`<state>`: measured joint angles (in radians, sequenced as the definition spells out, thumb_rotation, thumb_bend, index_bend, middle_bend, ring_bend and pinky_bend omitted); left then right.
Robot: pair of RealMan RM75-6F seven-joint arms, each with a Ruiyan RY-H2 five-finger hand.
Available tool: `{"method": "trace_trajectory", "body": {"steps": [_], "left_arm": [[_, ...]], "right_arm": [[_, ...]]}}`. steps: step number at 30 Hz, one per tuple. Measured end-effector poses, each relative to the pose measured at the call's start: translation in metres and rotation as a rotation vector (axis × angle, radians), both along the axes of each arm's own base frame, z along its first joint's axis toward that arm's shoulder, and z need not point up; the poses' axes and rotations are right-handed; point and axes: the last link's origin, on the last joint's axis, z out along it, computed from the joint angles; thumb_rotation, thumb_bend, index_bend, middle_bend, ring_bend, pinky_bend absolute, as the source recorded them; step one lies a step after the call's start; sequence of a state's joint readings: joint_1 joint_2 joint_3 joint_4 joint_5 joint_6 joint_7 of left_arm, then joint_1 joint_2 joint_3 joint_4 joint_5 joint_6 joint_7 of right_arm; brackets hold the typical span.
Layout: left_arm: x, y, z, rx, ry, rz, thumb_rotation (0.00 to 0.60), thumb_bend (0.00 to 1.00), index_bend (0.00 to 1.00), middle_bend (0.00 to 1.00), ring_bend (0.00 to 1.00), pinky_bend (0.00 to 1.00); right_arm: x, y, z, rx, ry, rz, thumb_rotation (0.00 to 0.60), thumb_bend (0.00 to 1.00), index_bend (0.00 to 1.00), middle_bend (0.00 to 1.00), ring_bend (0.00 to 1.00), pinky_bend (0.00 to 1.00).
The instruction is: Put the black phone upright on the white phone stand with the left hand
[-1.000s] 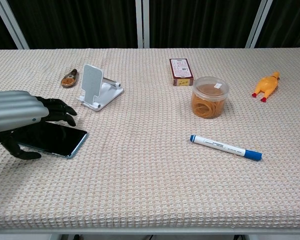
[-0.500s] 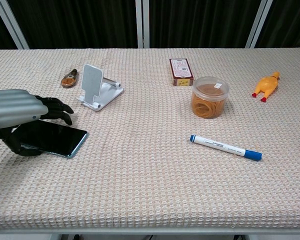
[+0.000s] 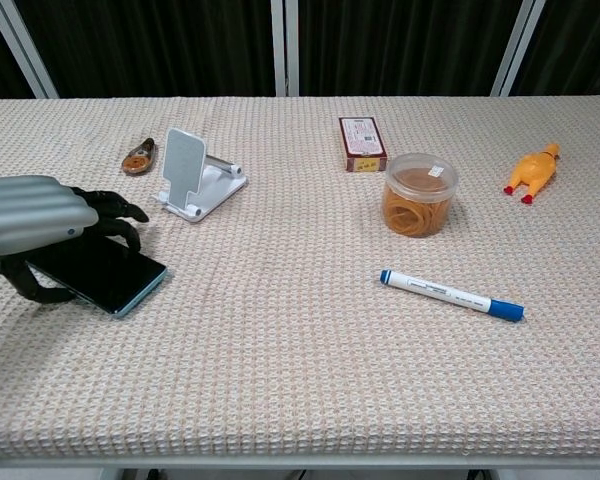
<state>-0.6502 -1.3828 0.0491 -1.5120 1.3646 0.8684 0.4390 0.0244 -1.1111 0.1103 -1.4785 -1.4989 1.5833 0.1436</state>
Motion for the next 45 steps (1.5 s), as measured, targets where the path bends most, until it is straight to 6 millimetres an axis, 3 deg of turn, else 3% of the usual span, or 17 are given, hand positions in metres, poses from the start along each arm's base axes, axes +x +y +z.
{"method": "trace_trajectory", "body": {"steps": [6, 14, 20, 32, 40, 45], "left_arm": [[-0.002, -0.003, 0.007, 0.027, -0.121, 0.053, 0.6, 0.28, 0.56, 0.21, 0.01, 0.21], [-0.009, -0.008, 0.017, 0.019, -0.331, 0.175, 0.6, 0.29, 0.56, 0.26, 0.03, 0.22], [-0.016, -0.011, 0.02, -0.025, -0.552, 0.314, 0.6, 0.31, 0.55, 0.32, 0.07, 0.24], [-0.029, -0.007, 0.032, -0.057, -1.09, 0.56, 0.6, 0.31, 0.56, 0.58, 0.22, 0.31], [-0.032, 0.0, 0.047, 0.113, -1.278, 0.591, 0.6, 0.31, 0.56, 0.67, 0.27, 0.29], [-0.023, 0.004, 0.047, 0.285, -1.328, 0.599, 0.6, 0.31, 0.59, 0.69, 0.28, 0.28]], "right_arm": [[-0.002, 0.0, -0.001, 0.003, -0.003, -0.006, 0.6, 0.33, 0.0, 0.0, 0.0, 0.0], [-0.002, 0.001, -0.002, 0.007, -0.007, -0.004, 0.6, 0.33, 0.0, 0.0, 0.0, 0.0], [-0.001, 0.001, -0.004, 0.013, -0.007, -0.004, 0.6, 0.33, 0.0, 0.0, 0.0, 0.0], [-0.001, 0.0, -0.004, 0.014, -0.008, -0.008, 0.6, 0.33, 0.0, 0.0, 0.0, 0.0], [-0.002, 0.0, -0.004, 0.013, -0.008, -0.009, 0.6, 0.33, 0.0, 0.0, 0.0, 0.0], [-0.002, -0.001, -0.007, 0.022, -0.008, -0.009, 0.6, 0.33, 0.0, 0.0, 0.0, 0.0]]}}
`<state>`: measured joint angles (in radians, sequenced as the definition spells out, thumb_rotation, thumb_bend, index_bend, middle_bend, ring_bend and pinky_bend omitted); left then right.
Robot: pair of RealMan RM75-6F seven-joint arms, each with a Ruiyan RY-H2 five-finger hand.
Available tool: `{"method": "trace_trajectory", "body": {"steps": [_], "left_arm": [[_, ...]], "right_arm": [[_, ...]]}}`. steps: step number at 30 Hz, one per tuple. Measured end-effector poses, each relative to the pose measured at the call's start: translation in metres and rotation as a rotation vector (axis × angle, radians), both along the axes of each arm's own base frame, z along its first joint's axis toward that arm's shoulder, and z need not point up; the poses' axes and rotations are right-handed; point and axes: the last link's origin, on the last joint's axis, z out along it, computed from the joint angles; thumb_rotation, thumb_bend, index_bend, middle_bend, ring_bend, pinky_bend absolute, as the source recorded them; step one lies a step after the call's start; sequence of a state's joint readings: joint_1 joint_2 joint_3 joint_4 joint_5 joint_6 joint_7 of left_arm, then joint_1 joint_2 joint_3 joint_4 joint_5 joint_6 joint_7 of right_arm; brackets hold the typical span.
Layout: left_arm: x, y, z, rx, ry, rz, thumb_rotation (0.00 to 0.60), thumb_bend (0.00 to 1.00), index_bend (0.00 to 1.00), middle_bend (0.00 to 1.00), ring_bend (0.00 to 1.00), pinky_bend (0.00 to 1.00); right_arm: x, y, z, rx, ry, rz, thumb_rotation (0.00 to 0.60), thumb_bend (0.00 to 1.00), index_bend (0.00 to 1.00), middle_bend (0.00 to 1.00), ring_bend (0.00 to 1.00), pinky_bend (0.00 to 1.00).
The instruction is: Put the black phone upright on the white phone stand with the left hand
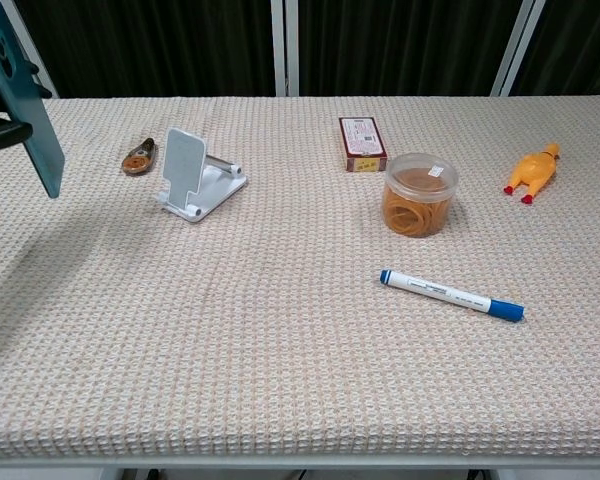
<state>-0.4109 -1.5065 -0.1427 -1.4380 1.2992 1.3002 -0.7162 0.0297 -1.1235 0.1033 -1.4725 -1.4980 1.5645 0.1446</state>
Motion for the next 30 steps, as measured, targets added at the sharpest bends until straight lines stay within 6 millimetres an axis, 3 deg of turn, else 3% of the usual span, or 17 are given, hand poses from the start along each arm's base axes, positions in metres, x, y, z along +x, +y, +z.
{"method": "trace_trajectory", "body": {"steps": [8, 18, 30], "left_arm": [[0.031, 0.003, -0.019, 0.068, 0.004, 0.147, 0.6, 0.31, 0.59, 0.69, 0.3, 0.26], [0.074, 0.008, -0.058, 0.111, 0.034, 0.211, 0.6, 0.31, 0.6, 0.73, 0.34, 0.25], [0.091, 0.013, -0.08, 0.118, 0.07, 0.224, 0.6, 0.31, 0.6, 0.74, 0.34, 0.22]], "right_arm": [[0.003, 0.001, 0.003, 0.003, 0.019, 0.012, 0.6, 0.33, 0.0, 0.0, 0.0, 0.0], [0.013, 0.003, 0.017, -0.025, 0.021, 0.043, 0.6, 0.33, 0.0, 0.0, 0.0, 0.0], [0.018, 0.007, 0.017, -0.022, 0.016, 0.051, 0.6, 0.33, 0.0, 0.0, 0.0, 0.0]]}}
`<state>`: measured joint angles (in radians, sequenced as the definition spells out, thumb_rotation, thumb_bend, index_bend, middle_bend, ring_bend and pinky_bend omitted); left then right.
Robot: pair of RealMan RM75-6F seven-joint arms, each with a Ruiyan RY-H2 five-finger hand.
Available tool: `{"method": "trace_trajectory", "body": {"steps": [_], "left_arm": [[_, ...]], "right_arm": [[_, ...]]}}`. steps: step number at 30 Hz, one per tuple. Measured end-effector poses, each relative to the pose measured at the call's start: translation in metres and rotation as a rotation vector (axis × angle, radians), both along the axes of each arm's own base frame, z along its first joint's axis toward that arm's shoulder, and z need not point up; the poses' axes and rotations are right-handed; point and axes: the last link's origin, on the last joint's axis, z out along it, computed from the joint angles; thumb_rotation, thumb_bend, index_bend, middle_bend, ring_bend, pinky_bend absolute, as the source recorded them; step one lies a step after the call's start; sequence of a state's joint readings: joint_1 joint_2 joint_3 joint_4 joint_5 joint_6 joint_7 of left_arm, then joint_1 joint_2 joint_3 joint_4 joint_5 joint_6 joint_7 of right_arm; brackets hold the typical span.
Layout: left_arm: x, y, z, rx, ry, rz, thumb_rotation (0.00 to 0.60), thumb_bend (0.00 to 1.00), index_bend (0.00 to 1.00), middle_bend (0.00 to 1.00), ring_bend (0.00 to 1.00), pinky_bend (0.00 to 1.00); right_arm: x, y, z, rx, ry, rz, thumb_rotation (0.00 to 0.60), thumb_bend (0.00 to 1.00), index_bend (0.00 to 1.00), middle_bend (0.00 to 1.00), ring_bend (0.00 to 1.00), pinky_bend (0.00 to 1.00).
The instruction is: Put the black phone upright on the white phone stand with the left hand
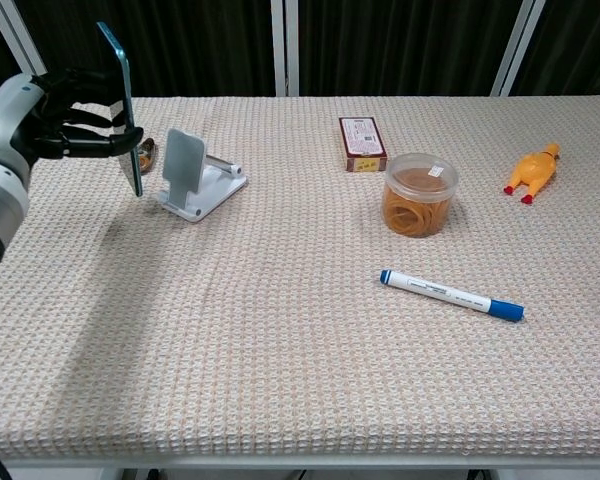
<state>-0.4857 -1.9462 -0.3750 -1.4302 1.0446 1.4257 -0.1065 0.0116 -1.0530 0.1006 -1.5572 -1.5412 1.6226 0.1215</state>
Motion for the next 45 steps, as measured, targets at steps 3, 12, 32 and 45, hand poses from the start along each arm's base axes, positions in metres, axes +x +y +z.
{"method": "trace_trajectory", "body": {"steps": [3, 12, 32, 45], "left_arm": [[0.005, 0.0, -0.005, -0.014, 0.0, 0.005, 0.6, 0.31, 0.6, 0.74, 0.34, 0.22], [0.018, 0.005, -0.015, -0.031, -0.021, 0.013, 0.6, 0.31, 0.6, 0.74, 0.34, 0.22], [0.019, 0.01, -0.029, -0.029, -0.036, 0.056, 0.6, 0.31, 0.6, 0.75, 0.35, 0.21], [0.024, 0.01, -0.037, -0.04, -0.048, 0.067, 0.6, 0.31, 0.6, 0.74, 0.35, 0.21]], "right_arm": [[0.001, 0.0, 0.0, 0.002, 0.0, 0.002, 0.6, 0.33, 0.0, 0.0, 0.0, 0.0], [0.001, -0.001, -0.003, 0.011, -0.006, 0.002, 0.6, 0.33, 0.0, 0.0, 0.0, 0.0], [-0.006, -0.001, -0.003, 0.013, -0.011, -0.015, 0.6, 0.33, 0.0, 0.0, 0.0, 0.0], [-0.008, 0.0, -0.004, 0.017, -0.012, -0.021, 0.6, 0.33, 0.0, 0.0, 0.0, 0.0]]}}
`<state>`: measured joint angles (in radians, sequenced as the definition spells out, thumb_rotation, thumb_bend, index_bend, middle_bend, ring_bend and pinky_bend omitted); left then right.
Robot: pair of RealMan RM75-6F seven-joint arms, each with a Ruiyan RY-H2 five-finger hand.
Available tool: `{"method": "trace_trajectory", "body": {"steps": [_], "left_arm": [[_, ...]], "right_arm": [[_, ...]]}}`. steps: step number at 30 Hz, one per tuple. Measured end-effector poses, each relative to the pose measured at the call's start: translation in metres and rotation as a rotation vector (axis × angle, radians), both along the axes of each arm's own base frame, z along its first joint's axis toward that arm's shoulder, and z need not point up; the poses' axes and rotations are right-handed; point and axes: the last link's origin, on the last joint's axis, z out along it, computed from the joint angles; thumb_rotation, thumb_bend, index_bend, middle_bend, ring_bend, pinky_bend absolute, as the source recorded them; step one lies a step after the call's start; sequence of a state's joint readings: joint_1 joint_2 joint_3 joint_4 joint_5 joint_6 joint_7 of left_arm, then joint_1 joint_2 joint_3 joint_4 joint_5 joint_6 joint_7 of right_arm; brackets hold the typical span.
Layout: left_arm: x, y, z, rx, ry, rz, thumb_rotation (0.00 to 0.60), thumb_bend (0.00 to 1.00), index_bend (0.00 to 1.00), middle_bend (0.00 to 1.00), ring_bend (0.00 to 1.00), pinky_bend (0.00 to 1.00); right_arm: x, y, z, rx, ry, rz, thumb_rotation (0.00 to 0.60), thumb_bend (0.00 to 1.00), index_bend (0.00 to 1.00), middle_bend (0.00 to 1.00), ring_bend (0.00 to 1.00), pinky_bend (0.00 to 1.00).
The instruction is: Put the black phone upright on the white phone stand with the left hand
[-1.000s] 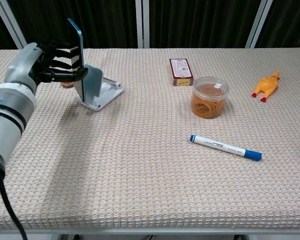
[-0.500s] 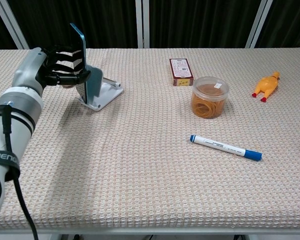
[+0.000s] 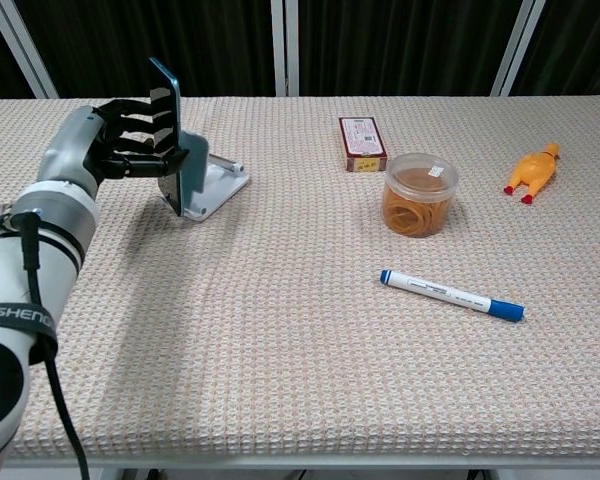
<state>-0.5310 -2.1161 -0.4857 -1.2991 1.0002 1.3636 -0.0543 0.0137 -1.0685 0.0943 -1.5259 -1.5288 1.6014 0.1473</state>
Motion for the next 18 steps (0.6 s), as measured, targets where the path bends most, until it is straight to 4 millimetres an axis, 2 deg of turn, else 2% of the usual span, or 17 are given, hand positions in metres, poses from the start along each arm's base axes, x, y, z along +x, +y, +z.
{"method": "trace_trajectory", "body": {"steps": [10, 18], "left_arm": [[0.007, 0.005, 0.011, 0.034, -0.023, 0.005, 0.6, 0.31, 0.6, 0.75, 0.35, 0.21], [0.018, 0.003, 0.007, 0.002, -0.054, 0.025, 0.6, 0.31, 0.6, 0.75, 0.35, 0.21]], "right_arm": [[-0.001, 0.0, -0.001, 0.001, -0.004, -0.002, 0.6, 0.33, 0.0, 0.0, 0.0, 0.0], [-0.002, 0.0, -0.004, 0.01, -0.007, -0.002, 0.6, 0.33, 0.0, 0.0, 0.0, 0.0]]}}
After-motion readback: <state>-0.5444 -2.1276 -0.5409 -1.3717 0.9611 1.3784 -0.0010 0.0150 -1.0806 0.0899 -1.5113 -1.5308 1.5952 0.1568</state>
